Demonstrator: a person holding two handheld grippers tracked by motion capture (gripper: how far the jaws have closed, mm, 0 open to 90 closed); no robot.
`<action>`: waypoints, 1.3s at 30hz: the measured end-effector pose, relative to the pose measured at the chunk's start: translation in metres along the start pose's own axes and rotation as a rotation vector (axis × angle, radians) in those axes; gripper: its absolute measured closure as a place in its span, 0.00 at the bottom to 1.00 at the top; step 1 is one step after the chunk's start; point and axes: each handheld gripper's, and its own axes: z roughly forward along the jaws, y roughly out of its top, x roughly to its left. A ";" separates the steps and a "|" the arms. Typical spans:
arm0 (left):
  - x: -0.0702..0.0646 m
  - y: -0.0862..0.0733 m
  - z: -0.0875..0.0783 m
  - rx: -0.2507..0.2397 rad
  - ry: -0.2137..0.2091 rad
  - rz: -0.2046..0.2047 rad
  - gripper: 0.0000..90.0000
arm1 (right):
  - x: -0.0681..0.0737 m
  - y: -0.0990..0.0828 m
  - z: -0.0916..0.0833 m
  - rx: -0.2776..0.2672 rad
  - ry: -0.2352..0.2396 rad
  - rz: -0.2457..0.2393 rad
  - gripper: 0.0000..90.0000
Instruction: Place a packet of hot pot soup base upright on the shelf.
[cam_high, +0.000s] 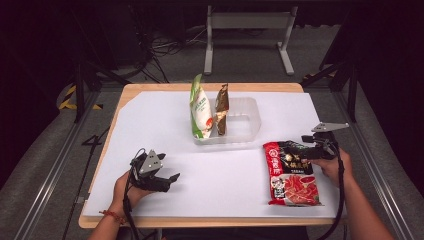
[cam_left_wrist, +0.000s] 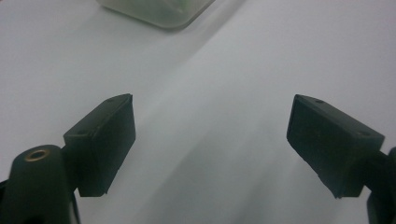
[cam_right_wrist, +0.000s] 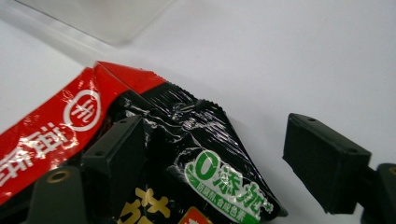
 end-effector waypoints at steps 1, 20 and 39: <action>0.000 0.000 0.000 0.000 0.001 -0.001 0.18 | 0.000 0.001 0.002 0.010 -0.002 -0.007 0.23; -0.005 0.000 0.003 0.023 -0.004 0.026 0.18 | -0.006 0.000 0.015 0.070 0.090 0.032 0.20; -0.003 0.000 0.003 0.026 0.010 0.018 0.19 | -0.017 -0.007 0.014 0.031 0.203 0.189 0.56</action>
